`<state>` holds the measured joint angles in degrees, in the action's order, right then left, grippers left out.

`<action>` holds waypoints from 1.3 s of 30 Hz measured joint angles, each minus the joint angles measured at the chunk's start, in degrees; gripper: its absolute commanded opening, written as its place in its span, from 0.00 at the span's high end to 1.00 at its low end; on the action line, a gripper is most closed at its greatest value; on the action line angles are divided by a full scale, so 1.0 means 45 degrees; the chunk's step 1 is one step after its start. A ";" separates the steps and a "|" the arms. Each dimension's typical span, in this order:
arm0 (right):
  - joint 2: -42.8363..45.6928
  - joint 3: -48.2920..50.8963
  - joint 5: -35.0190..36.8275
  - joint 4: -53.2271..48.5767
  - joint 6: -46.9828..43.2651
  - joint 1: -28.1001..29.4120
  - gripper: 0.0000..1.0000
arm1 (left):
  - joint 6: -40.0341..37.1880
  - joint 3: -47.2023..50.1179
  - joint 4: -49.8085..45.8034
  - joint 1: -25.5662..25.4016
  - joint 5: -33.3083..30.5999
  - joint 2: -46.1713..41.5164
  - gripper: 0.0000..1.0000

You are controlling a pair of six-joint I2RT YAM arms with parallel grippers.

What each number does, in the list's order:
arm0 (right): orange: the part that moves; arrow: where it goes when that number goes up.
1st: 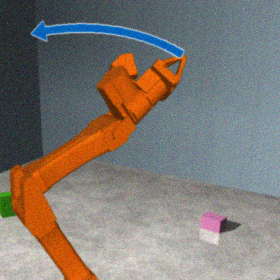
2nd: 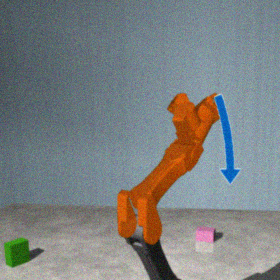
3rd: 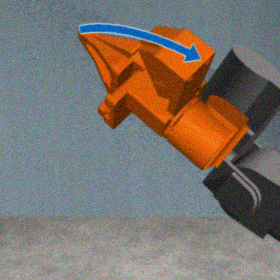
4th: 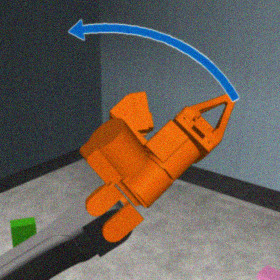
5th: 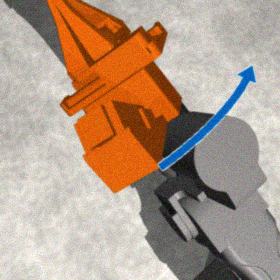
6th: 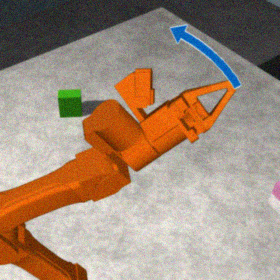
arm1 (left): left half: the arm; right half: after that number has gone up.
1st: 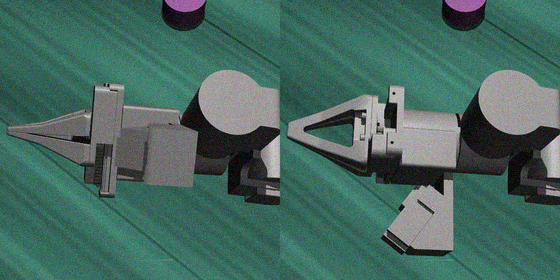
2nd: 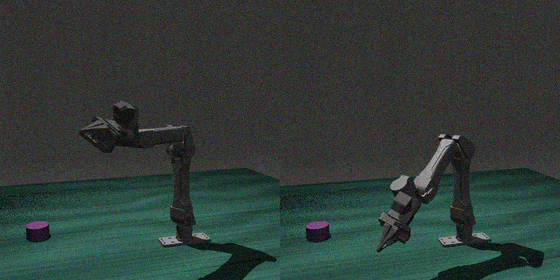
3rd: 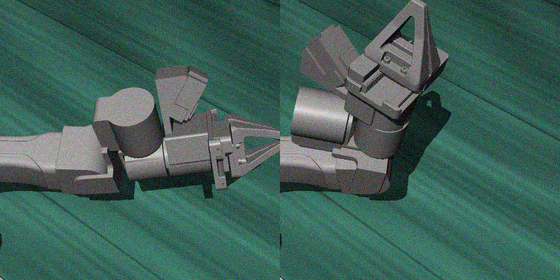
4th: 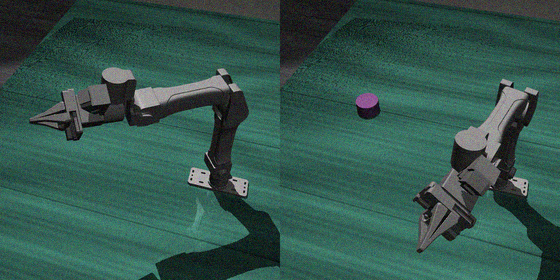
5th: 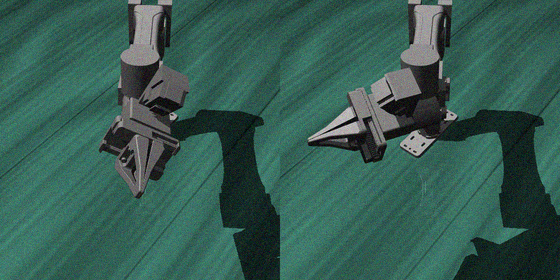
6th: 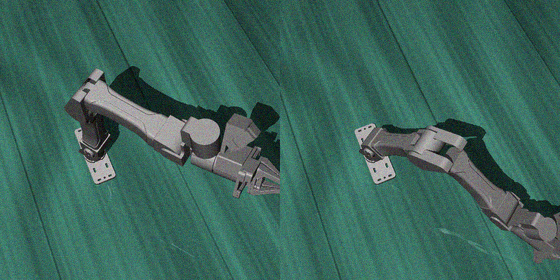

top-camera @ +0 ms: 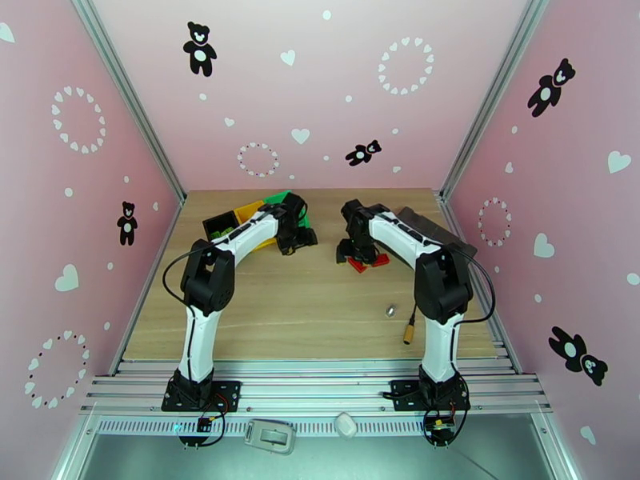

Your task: Sort the legos into containers by color

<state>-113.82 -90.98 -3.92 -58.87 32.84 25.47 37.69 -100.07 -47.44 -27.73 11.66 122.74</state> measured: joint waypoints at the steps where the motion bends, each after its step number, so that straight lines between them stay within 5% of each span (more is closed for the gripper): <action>1: 0.0010 0.0199 0.0078 -0.0015 -0.0058 0.0000 0.29 | 0.0087 0.0262 0.0087 0.0000 0.0000 -0.0092 0.25; 31: -0.2958 -0.2123 0.0729 -0.0267 -0.0835 -0.1030 0.33 | 0.0554 0.1617 0.0646 0.0000 -0.0015 -0.1681 0.26; 39: -0.3050 -0.2327 0.0389 -0.0296 -0.1020 -0.1209 0.47 | 0.0554 0.1744 0.0631 0.0000 -0.0019 -0.1812 0.26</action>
<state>-127.55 -101.45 -2.17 -60.20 28.25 20.03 40.18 -92.23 -44.60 -27.73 11.57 114.59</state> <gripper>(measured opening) 0.567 0.743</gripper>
